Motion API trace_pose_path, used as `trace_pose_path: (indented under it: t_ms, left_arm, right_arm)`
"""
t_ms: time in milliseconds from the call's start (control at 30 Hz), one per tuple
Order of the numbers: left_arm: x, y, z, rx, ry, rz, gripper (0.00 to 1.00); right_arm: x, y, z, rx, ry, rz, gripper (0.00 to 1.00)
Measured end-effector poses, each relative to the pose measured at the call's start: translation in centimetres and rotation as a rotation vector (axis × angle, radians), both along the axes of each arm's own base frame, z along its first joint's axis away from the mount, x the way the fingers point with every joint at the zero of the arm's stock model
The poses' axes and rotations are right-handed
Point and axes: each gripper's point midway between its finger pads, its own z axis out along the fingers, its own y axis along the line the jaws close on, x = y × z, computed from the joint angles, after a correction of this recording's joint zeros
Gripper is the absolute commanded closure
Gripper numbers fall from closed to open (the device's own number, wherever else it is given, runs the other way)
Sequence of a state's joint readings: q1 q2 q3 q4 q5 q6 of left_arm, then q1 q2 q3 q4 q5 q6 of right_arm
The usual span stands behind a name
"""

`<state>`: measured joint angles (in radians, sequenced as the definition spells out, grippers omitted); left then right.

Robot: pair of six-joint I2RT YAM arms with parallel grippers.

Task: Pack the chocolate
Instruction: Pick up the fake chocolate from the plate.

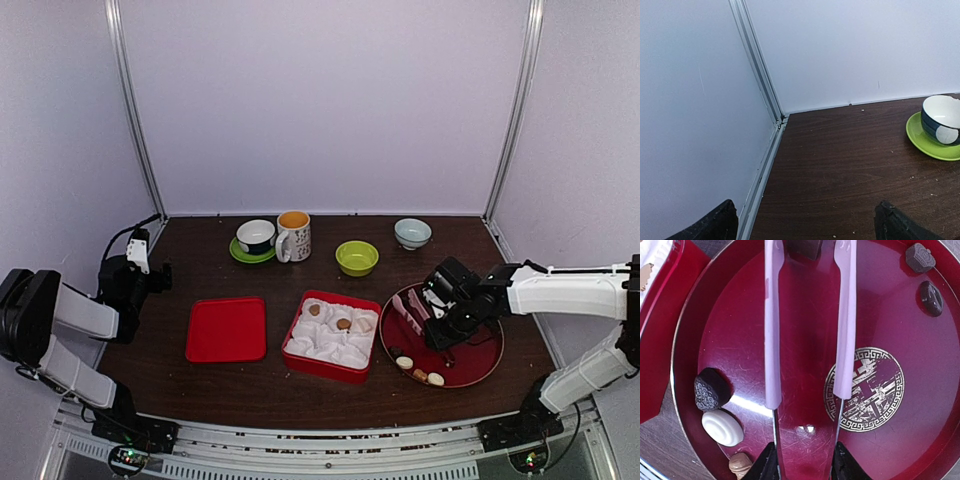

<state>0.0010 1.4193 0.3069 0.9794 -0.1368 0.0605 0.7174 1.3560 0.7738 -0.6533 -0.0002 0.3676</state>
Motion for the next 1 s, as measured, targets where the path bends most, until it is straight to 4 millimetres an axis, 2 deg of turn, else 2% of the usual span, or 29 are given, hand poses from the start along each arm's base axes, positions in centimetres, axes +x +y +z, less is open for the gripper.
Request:
trace_pose_path:
  t_ms: [333,700,1000]
  left_arm:
    - [0.0,0.0,0.0,0.000,0.000,0.000,0.02]
    - [0.0,0.0,0.0,0.000,0.000,0.000,0.02]
    - [0.0,0.0,0.0,0.000,0.000,0.000,0.02]
  right_arm:
    - [0.5,0.4,0.3,-0.005,-0.008,0.026,0.71]
    - [0.4,0.4,0.5,-0.002,-0.013,0.027,0.75]
    - [0.7,0.6,2.9,0.056,-0.079,0.026,0.77]
